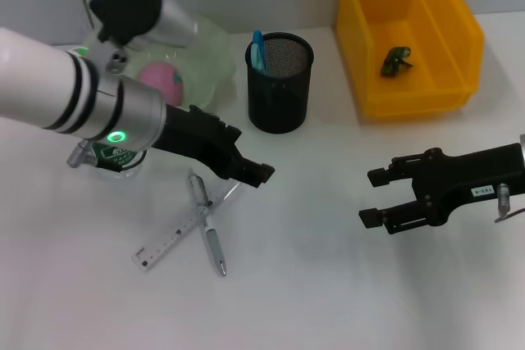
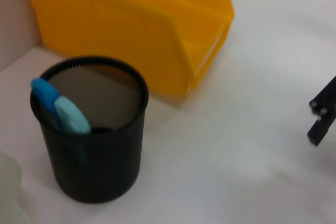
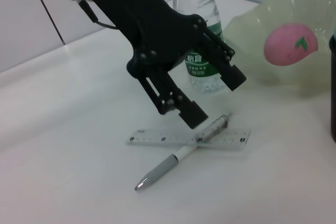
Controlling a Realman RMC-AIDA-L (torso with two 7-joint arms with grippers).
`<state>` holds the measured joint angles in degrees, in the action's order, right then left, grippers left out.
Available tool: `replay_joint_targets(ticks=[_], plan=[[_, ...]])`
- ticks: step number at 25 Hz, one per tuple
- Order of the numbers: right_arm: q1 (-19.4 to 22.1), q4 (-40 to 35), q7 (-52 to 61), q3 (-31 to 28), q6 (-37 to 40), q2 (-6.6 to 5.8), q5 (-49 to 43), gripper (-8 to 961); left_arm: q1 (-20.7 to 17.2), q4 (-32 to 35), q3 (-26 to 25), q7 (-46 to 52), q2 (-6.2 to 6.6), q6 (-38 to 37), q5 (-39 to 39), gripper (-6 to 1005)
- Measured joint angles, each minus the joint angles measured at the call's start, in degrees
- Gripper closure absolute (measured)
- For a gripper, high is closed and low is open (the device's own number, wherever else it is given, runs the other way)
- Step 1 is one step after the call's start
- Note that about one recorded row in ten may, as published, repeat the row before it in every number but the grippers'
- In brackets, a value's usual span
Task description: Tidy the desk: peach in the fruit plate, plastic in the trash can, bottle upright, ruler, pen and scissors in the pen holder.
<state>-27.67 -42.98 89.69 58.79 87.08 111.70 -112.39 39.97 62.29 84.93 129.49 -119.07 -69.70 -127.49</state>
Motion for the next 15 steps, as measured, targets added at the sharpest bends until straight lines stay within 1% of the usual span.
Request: replay_joint_targets(ticks=[4,7,12,15], plan=[[-0.2,-0.3,0.3,0.0,-0.1,0.0,-0.6,191,1.9,-1.1,2.5,3.7,-0.04,0.8,-3.5,169],[-0.3,-0.5,0.3,0.0,-0.1,0.0,-0.6,193,2.6,-1.3,4.1,6.6,-0.03,2.0,-5.5,169],[-0.8,-0.5,0.3,0.0,-0.1,0.01,-1.0,196,3.6,-2.0,5.9,9.2,-0.02,3.2,-6.7,170],[-1.0,-0.6,0.3,0.0,0.0,0.12,-1.4,198,4.7,-4.2,7.6,10.7,-0.05,4.4,-7.5,170]])
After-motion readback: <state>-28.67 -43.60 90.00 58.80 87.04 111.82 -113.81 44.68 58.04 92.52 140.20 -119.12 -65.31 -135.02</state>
